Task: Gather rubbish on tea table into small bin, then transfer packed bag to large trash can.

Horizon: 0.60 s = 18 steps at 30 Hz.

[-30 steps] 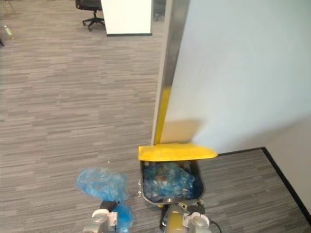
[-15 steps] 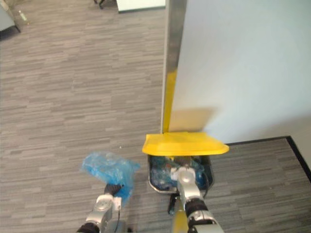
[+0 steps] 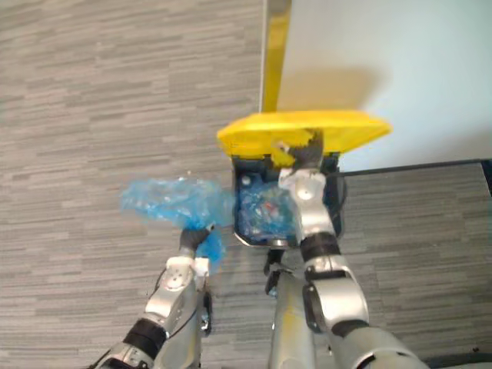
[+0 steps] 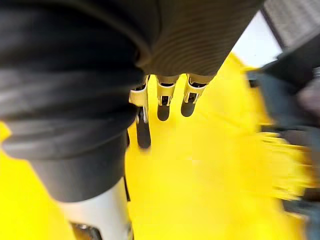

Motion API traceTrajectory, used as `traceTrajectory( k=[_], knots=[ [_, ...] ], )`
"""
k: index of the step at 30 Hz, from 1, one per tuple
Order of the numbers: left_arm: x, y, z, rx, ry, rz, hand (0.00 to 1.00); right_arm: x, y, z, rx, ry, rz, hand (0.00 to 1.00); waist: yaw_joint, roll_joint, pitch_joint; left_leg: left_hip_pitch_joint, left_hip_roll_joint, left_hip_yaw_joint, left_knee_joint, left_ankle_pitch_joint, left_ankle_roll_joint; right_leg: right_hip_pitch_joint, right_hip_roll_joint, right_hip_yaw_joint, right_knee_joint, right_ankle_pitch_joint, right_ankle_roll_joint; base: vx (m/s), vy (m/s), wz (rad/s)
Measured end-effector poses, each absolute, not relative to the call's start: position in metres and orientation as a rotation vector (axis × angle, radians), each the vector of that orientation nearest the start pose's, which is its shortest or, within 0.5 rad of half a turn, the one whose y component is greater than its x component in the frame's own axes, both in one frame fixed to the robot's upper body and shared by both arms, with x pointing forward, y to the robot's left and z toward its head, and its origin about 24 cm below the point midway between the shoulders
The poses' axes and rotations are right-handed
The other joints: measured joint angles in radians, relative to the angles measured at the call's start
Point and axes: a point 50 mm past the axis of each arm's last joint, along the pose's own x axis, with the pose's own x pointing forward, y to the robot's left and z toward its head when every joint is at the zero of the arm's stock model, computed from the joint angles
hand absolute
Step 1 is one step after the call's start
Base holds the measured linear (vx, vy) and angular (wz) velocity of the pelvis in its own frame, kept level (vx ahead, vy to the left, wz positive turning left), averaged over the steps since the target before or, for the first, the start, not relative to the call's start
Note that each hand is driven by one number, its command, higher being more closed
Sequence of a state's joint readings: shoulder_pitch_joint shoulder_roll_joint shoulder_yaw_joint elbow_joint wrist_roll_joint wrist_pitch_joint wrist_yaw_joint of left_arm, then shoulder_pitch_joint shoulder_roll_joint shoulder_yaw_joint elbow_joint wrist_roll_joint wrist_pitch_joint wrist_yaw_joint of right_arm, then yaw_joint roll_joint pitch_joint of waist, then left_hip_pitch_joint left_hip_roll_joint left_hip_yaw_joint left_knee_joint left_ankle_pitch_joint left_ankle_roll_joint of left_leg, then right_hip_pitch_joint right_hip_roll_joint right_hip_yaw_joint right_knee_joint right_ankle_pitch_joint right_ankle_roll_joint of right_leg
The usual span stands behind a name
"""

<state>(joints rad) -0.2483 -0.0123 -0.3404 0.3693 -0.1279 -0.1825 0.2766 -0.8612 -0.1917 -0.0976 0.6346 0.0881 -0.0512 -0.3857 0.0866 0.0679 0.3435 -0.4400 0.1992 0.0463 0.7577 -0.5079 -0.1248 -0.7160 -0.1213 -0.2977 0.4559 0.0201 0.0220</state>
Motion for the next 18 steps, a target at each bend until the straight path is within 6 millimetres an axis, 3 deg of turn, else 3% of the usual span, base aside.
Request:
traceTrajectory(
  k=[10,18],
  knots=[
    [0.263,0.021,0.092,-0.122,-0.282,-0.332,1.0,0.399,-0.182,0.214,0.111,-0.305,-0.41,0.0,-0.005,0.0,0.004,0.0,0.002,-0.01,-0.009,0.005,-0.01,-0.001,-0.004,-0.002,0.003,-0.003,0.0,-0.02,-0.009,0.02],
    [0.248,-0.01,0.116,-0.128,-0.388,-0.495,1.0,0.405,-0.189,0.228,0.208,-0.294,-0.448,0.0,-0.013,0.0,0.004,0.001,0.001,-0.023,-0.022,0.016,-0.025,0.002,-0.005,-0.011,0.003,-0.005,0.002,-0.04,-0.033,0.04]
  ],
)
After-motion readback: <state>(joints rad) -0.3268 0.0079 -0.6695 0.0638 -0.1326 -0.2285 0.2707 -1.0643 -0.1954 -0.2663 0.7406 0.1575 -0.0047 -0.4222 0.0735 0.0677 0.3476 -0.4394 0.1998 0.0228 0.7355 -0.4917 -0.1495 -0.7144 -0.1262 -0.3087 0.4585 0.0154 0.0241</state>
